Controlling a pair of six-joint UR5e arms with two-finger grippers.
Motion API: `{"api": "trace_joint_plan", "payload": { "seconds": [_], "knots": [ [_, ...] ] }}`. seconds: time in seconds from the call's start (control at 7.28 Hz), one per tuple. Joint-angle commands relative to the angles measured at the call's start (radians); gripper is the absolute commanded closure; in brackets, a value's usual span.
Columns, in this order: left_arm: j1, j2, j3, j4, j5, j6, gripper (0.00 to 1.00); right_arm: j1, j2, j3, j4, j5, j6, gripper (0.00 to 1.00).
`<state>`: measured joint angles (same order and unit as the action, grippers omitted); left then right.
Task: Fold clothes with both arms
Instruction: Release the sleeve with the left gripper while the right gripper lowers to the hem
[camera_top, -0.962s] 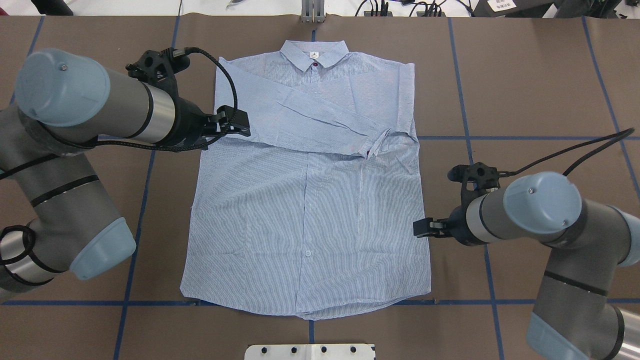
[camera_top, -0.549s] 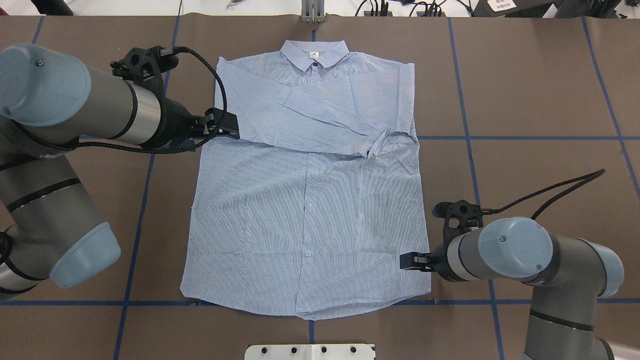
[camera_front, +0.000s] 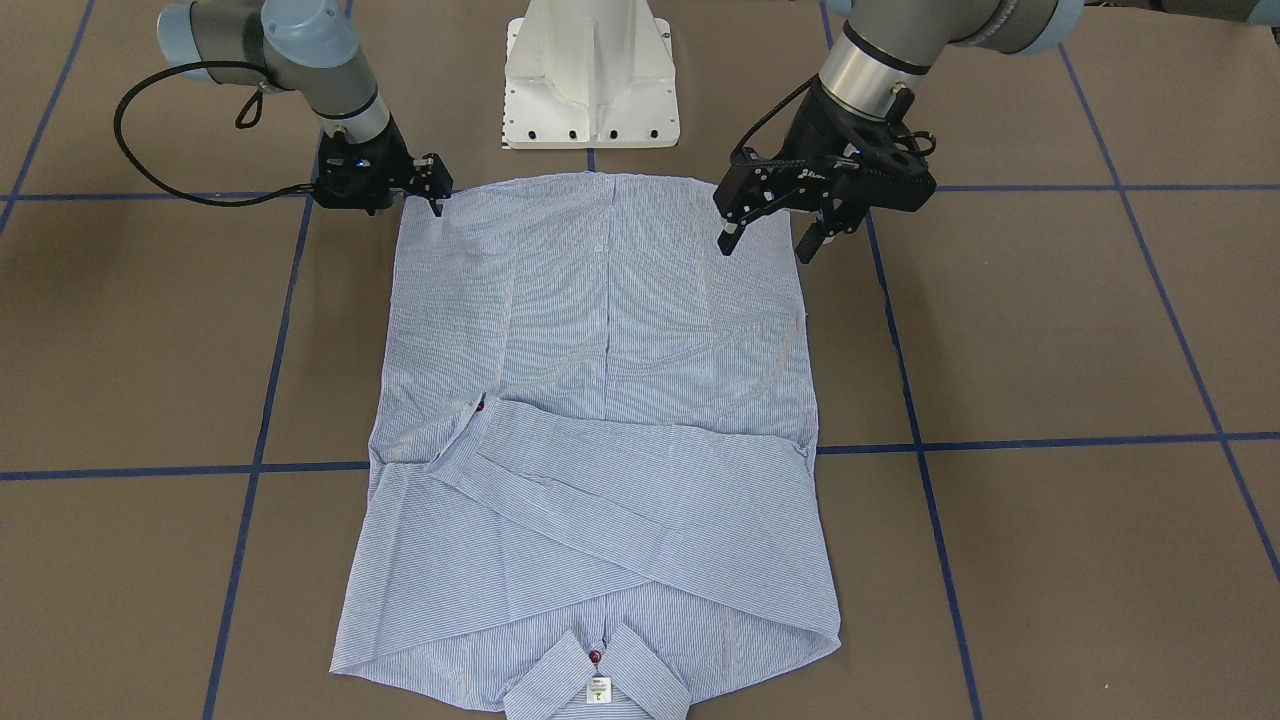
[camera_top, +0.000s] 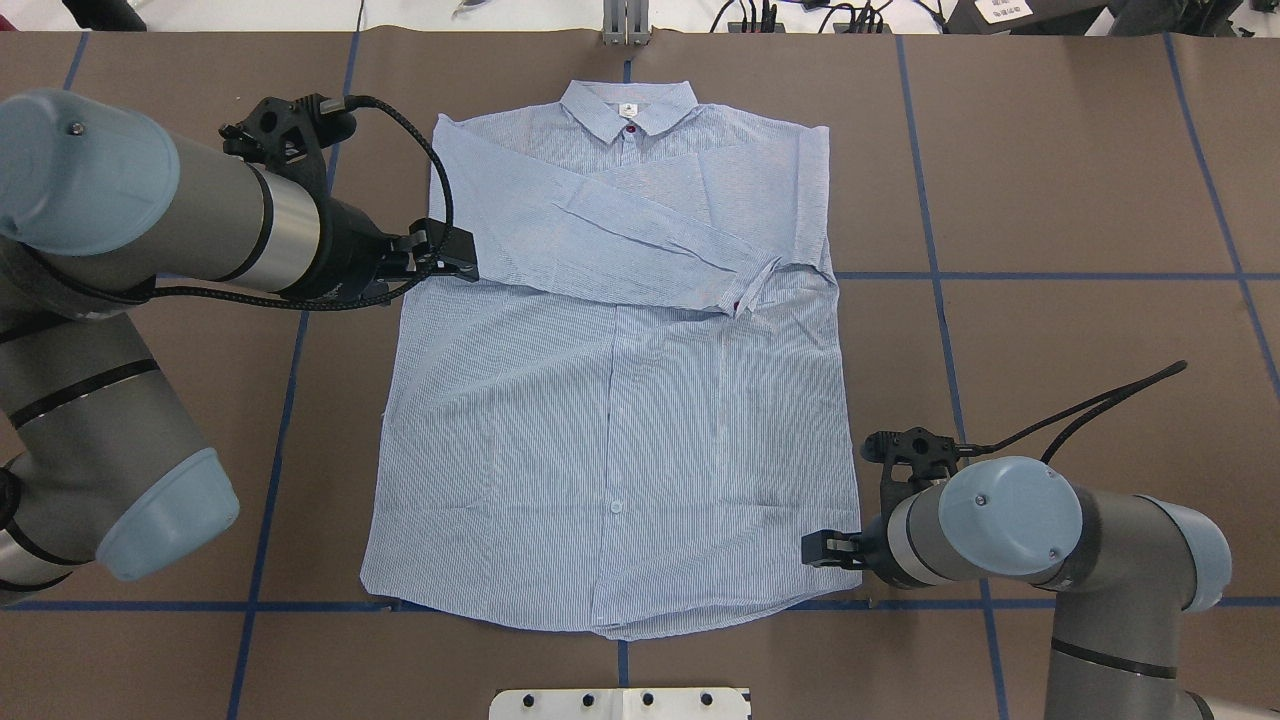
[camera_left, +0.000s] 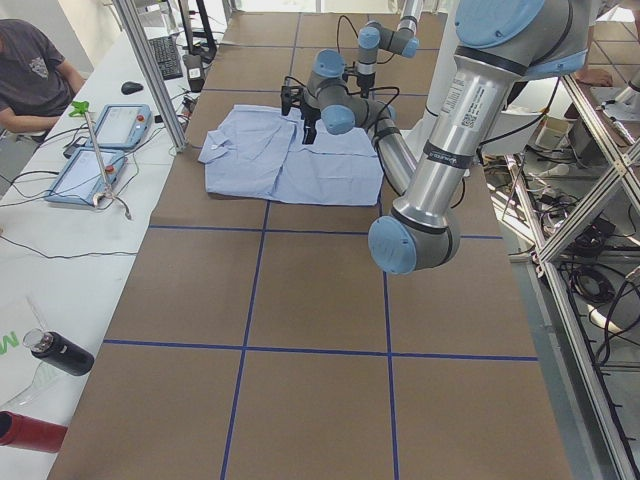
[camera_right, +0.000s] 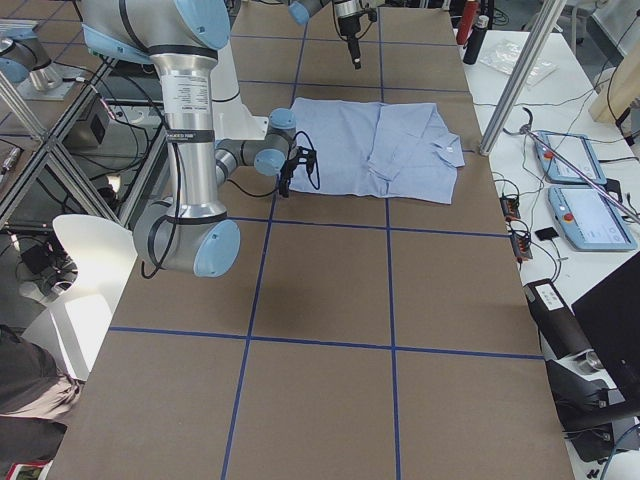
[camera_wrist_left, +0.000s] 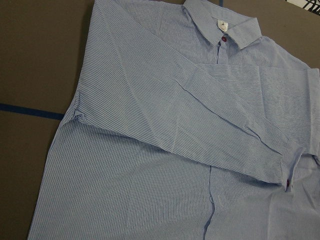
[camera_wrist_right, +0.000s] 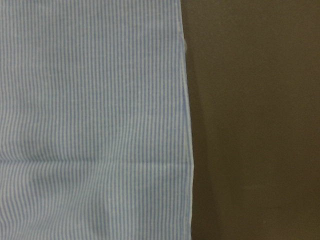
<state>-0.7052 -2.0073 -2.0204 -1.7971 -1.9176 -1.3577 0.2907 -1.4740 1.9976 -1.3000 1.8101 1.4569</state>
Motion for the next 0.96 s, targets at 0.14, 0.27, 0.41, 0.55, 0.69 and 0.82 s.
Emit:
{"api": "trace_joint_plan", "payload": {
  "seconds": [0.14,0.27,0.41,0.55,0.69,0.82],
  "knots": [
    [-0.002,-0.001,-0.001,0.001,0.000,0.002,0.03,-0.010,0.017,0.007,-0.068,0.035,0.000,0.04],
    [-0.002,-0.004,-0.004,0.001,-0.001,0.002,0.03,-0.013,0.017,0.007,-0.068,0.040,0.000,0.10],
    [-0.003,-0.004,-0.005,0.001,0.000,0.002,0.03,-0.013,0.017,0.009,-0.068,0.040,0.000,0.22],
    [-0.003,-0.002,-0.005,0.001,0.000,0.002,0.03,-0.013,0.017,0.007,-0.068,0.043,0.000,0.36],
    [-0.003,-0.004,-0.011,0.001,-0.001,0.002,0.03,-0.015,0.018,0.009,-0.068,0.054,-0.001,0.43],
    [-0.008,-0.002,-0.015,0.002,0.000,0.003,0.03,-0.016,0.020,0.007,-0.068,0.064,0.000,0.51]
  ]
}}
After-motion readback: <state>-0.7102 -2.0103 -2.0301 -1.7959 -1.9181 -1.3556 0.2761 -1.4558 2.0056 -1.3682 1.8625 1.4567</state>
